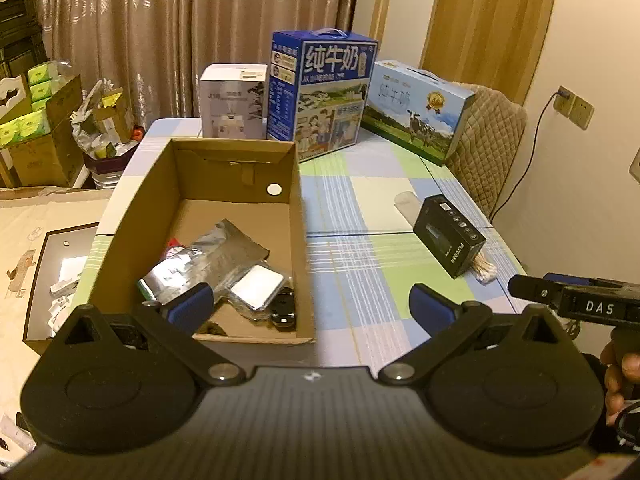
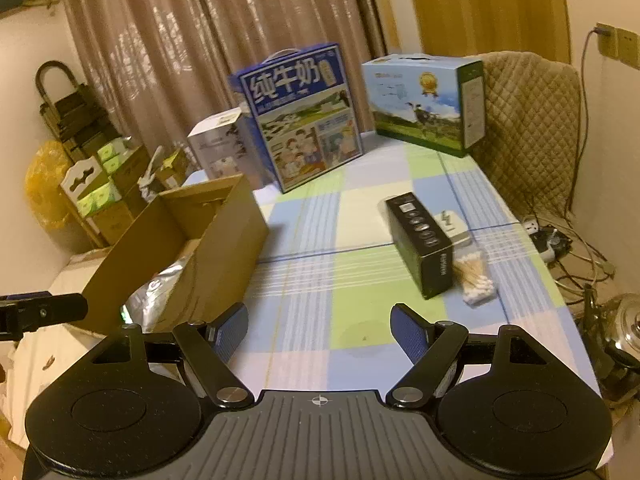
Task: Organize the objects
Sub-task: 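Open both tools to release the items and move back over the table, then grasp the black product box with the left tool while the right tool grasps the cotton swab bag, then lift and carry the black box and swab bag toward the cardboard box, then lower the black box into the cardboard box with the left tool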
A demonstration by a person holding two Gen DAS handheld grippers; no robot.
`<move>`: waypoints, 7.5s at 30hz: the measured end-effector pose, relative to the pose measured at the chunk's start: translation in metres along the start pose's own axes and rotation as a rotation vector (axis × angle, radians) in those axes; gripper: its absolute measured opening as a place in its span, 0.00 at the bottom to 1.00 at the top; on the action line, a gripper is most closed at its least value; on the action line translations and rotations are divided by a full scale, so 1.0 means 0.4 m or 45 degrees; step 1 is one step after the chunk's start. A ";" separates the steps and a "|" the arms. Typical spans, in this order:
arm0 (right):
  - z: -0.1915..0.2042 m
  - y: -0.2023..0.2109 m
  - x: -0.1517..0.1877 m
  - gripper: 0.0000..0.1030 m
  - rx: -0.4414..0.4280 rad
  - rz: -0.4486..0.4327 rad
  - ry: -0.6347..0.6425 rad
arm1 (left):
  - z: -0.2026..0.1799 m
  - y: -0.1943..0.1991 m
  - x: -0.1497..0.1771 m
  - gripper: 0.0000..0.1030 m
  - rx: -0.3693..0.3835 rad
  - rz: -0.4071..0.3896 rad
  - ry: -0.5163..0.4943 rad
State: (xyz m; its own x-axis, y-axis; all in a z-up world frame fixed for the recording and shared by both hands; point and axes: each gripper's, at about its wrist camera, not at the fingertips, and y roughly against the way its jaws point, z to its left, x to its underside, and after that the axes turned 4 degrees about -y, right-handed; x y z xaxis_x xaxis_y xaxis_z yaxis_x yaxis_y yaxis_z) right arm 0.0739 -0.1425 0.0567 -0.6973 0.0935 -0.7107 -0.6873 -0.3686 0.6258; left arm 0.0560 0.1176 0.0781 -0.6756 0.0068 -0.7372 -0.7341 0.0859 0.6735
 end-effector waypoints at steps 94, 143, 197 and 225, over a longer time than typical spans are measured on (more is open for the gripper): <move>-0.442 -0.356 -0.001 0.21 0.094 0.348 0.135 | -0.411 -0.585 -0.053 0.37 0.242 0.371 -0.315; -0.227 -0.107 -0.108 0.22 0.066 0.095 0.076 | -0.361 -0.345 -0.135 0.37 0.258 0.282 -0.298; 0.264 -0.068 0.047 0.22 -0.186 0.135 0.348 | 0.096 0.073 -0.026 0.37 0.018 0.078 -0.071; 0.431 -0.224 -0.009 0.22 -0.263 0.147 0.406 | 0.281 0.015 -0.128 0.37 -0.066 0.086 -0.083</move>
State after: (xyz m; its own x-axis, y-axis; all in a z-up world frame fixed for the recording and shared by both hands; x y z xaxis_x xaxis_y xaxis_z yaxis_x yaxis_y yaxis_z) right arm 0.1029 0.0495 0.0586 -0.6468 -0.2392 -0.7242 -0.5303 -0.5414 0.6525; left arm 0.0939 0.2297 0.1140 -0.7191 0.0754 -0.6908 -0.6908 0.0312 0.7224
